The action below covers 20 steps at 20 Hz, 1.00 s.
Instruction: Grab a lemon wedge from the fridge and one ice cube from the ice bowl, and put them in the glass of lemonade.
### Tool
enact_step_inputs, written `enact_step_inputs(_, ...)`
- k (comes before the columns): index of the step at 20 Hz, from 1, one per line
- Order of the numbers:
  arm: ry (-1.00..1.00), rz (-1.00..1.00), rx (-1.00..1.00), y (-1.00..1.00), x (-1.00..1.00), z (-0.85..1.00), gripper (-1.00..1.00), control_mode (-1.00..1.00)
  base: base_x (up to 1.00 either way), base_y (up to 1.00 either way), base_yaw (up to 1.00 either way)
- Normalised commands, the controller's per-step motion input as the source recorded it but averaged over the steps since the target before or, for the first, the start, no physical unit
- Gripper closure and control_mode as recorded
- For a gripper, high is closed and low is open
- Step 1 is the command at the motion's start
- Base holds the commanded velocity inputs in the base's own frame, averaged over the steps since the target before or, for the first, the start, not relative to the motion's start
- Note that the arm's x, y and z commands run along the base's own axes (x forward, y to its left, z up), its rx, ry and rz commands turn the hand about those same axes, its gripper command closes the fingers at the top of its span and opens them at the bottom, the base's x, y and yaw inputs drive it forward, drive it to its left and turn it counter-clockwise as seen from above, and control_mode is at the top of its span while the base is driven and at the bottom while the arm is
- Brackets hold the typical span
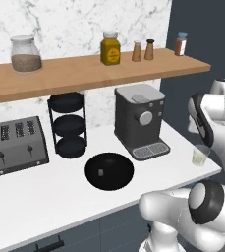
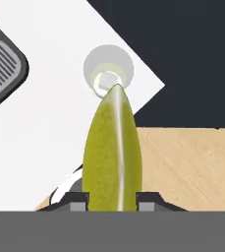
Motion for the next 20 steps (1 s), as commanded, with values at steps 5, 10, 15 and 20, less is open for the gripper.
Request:
enact_step_inputs(5,0.0,0.0,0.01,-0.1,0.17,-0.72,1.0,-1.0,0.0,0.0,0.0)
enact_step_inputs(10,0.0,0.0,0.01,-0.18,0.34,-0.22,1.0,-1.0,0.0,0.0,0.0)
enact_step_inputs(15,0.0,0.0,0.02,-0.29,0.16,0.01,1.0,-1.0,0.0,0.0,0.0)
enact_step_inputs(20,0.0,0.0,0.0,-0.24,0.27,0.0,1.0,-1.0,0.0,0.0,0.0)
